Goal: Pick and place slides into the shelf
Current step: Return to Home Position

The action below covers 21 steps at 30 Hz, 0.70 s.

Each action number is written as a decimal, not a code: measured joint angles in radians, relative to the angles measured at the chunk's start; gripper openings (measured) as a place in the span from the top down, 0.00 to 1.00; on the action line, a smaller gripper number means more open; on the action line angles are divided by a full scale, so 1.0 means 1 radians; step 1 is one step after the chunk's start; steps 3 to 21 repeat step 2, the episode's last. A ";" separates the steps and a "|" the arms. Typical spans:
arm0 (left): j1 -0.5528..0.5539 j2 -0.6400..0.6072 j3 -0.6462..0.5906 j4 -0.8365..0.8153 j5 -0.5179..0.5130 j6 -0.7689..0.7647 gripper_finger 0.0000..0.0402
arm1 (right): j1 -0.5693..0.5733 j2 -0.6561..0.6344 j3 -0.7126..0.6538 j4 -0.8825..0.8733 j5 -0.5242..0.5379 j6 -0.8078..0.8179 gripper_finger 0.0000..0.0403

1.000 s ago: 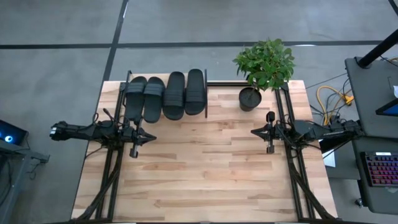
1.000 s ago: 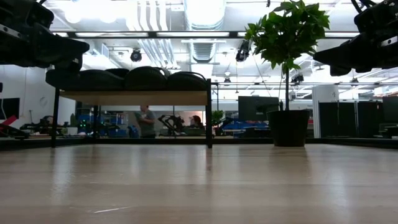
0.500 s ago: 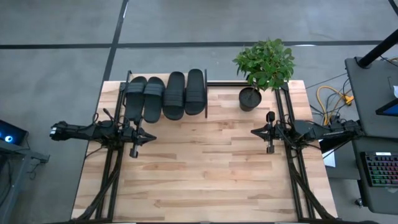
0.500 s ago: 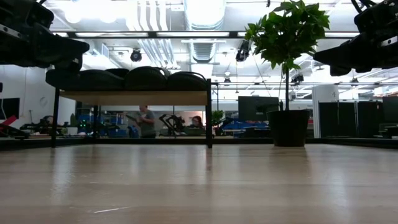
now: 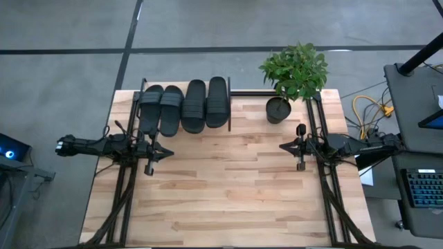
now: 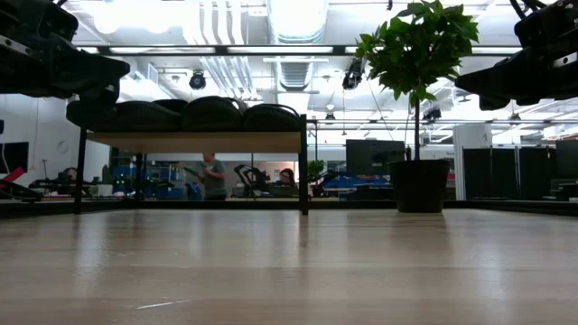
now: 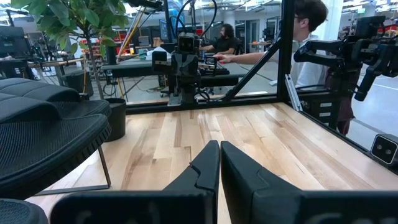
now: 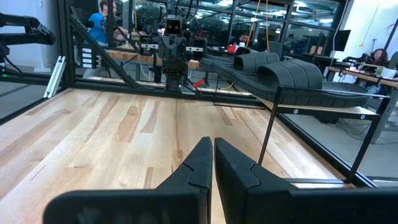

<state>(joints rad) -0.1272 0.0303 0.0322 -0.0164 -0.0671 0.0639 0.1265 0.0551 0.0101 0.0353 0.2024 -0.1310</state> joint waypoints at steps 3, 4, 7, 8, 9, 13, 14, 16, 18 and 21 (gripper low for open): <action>0.000 0.000 0.000 0.000 0.000 0.000 1.00 | 0.000 0.000 0.000 0.000 0.000 0.000 0.98; 0.000 0.000 0.000 0.000 0.000 0.000 1.00 | 0.000 0.000 0.000 0.000 0.000 0.000 0.98; 0.000 0.000 0.000 0.000 0.000 0.000 1.00 | 0.000 0.000 0.000 0.000 0.000 0.000 0.98; 0.000 0.000 0.000 0.000 0.000 0.000 1.00 | 0.000 0.000 0.000 0.000 0.000 0.000 0.98; 0.000 0.000 0.000 0.000 0.000 0.000 1.00 | 0.000 0.000 0.000 0.000 0.000 0.000 0.98; 0.000 0.000 0.000 0.000 0.000 0.000 1.00 | 0.000 0.000 0.000 0.000 0.000 0.000 0.98; 0.000 0.000 0.000 0.000 0.000 0.000 1.00 | 0.000 0.000 0.000 0.000 0.000 0.000 0.98; 0.000 0.000 0.000 0.000 0.000 0.000 1.00 | 0.000 0.000 0.000 0.000 0.000 0.000 0.98; 0.000 0.000 0.000 0.000 0.000 0.000 1.00 | 0.000 0.000 0.000 0.000 0.000 0.000 0.98; 0.000 0.000 0.000 0.000 0.000 0.000 1.00 | 0.000 0.000 0.000 0.000 0.000 0.000 0.98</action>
